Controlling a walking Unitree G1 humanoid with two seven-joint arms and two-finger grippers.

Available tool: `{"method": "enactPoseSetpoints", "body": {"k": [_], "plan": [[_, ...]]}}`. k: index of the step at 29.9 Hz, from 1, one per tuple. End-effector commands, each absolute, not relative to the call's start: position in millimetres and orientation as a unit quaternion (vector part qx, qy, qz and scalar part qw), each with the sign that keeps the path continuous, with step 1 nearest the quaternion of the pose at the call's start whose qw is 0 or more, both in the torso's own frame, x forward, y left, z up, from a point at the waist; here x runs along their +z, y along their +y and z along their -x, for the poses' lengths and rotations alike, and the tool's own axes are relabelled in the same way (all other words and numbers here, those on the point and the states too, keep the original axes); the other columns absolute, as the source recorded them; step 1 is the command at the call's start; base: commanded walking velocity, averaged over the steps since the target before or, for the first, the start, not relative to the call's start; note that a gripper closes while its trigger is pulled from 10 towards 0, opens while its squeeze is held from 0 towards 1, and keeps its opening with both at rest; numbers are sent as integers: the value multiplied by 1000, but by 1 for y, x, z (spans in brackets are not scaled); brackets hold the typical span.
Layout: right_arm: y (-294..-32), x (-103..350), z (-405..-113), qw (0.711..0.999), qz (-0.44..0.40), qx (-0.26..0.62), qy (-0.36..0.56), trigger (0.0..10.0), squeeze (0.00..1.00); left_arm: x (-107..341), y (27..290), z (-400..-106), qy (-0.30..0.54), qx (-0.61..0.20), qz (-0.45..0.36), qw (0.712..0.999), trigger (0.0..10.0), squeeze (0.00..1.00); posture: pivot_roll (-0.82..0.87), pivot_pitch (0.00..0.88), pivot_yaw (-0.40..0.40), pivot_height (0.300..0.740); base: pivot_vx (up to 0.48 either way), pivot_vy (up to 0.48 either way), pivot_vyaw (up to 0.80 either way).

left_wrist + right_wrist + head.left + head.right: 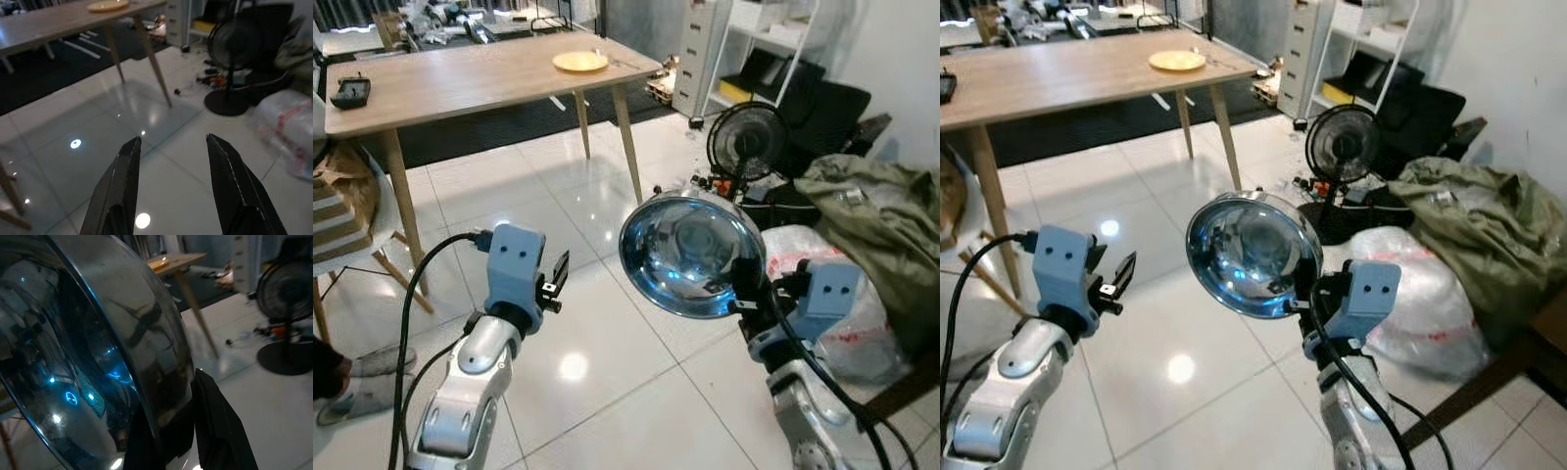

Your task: Setting the table

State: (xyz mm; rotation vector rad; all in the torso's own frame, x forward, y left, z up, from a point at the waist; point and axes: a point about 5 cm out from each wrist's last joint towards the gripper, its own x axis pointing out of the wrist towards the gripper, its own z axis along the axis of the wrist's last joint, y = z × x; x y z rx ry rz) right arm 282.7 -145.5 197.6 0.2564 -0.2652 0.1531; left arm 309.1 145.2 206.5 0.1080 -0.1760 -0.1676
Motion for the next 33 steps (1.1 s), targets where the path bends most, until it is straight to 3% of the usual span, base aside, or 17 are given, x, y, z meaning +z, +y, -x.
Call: {"method": "enactPoseSetpoints", "body": {"k": [1,7,13,33], "plan": [[-152,200,-282,979,-132,64,-140,10000,0,202,143,-308,-80,-88,-52,992,10000,0,83,118,74,740,469,0,0],[-153,200,-284,980,-132,64,-137,10000,0,203,143,-308,-81,-87,-52,992,10000,0,83,114,71,740,469,0,0],[-153,200,-285,980,-133,64,-135,10000,0,203,143,-308,-82,-87,-53,991,10000,0,84,108,71,740,469,0,-721],[-145,203,-289,979,-123,84,-143,10000,0,205,144,-310,-87,-86,-53,991,10000,8,84,93,68,740,469,0,0]]}}
